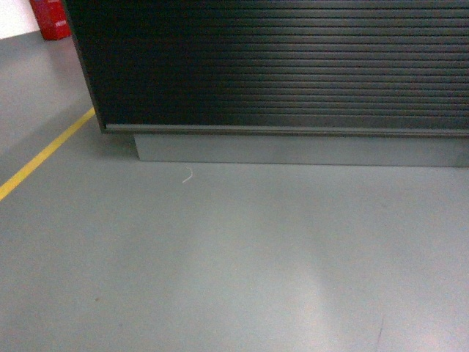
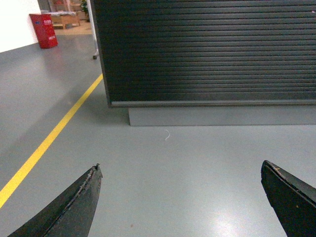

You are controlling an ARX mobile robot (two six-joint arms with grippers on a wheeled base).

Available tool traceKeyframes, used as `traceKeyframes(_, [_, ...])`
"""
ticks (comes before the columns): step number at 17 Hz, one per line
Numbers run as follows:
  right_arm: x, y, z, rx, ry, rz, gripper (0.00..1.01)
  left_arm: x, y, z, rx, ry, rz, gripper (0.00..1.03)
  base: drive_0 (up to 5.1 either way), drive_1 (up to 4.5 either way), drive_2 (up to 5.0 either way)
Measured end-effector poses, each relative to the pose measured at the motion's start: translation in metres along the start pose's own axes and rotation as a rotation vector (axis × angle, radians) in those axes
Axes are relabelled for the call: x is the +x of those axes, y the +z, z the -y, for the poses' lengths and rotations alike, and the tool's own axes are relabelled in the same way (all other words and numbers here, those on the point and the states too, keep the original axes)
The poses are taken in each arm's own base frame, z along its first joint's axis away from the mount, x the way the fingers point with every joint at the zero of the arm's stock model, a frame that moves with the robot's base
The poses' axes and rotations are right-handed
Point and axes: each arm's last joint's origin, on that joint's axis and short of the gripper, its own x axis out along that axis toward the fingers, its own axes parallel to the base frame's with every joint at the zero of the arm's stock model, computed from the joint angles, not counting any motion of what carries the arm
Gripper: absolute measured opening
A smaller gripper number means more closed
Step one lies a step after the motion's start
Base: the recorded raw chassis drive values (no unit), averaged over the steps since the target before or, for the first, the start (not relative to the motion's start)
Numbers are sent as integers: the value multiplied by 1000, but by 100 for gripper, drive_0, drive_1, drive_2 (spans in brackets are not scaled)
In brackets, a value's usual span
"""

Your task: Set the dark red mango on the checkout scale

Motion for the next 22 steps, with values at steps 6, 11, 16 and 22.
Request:
traceKeyframes(6, [0, 0, 0, 0, 0, -3, 98, 0, 0, 0, 0, 0, -2, 98, 5, 425, -414])
traceKeyframes(11, [0, 0, 0, 0, 0, -5, 98, 0, -1, 0, 0, 0, -6, 98, 3, 422, -417])
traceKeyframes(16, [0, 0, 0, 0, 0, -2, 98, 0, 0, 0, 0, 0, -3, 98, 1, 421, -419])
traceKeyframes(22, [0, 0, 0, 0, -1, -2, 98, 0, 0, 0, 0, 1, -2, 98, 6, 426, -414])
